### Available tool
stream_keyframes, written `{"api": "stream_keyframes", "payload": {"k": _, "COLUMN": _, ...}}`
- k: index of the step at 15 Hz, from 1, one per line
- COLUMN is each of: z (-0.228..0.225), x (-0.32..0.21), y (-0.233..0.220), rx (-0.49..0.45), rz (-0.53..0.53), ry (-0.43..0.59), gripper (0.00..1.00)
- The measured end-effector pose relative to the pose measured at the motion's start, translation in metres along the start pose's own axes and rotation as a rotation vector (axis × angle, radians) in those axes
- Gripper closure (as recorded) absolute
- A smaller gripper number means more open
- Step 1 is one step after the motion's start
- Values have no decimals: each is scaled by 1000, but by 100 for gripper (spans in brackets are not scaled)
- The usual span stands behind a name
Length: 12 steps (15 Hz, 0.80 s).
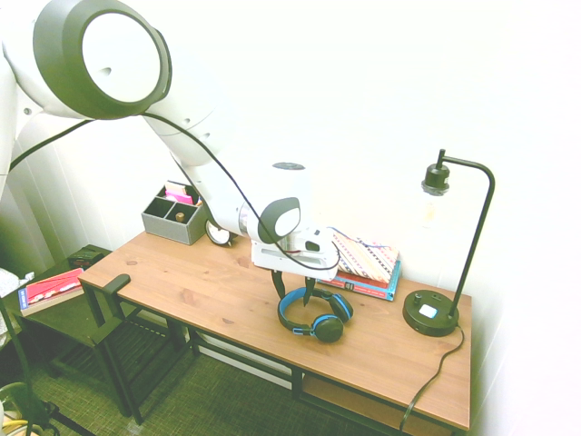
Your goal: Hang the headphone
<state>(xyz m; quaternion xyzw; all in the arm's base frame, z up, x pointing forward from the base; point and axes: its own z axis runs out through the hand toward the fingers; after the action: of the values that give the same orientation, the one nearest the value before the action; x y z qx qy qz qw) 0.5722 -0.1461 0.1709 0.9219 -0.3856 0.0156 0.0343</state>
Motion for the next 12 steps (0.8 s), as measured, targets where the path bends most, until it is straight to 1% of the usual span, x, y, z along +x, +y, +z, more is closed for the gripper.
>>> {"api": "stream_keyframes", "payload": {"k": 10, "z": 6, "x": -11, "y": -1, "rx": -14, "rz": -9, "ry": -27, "gripper": 100}}
{"api": "stream_keyframes", "payload": {"k": 12, "z": 5, "x": -15, "y": 1, "rx": -12, "rz": 4, "ry": -38, "gripper": 100}}
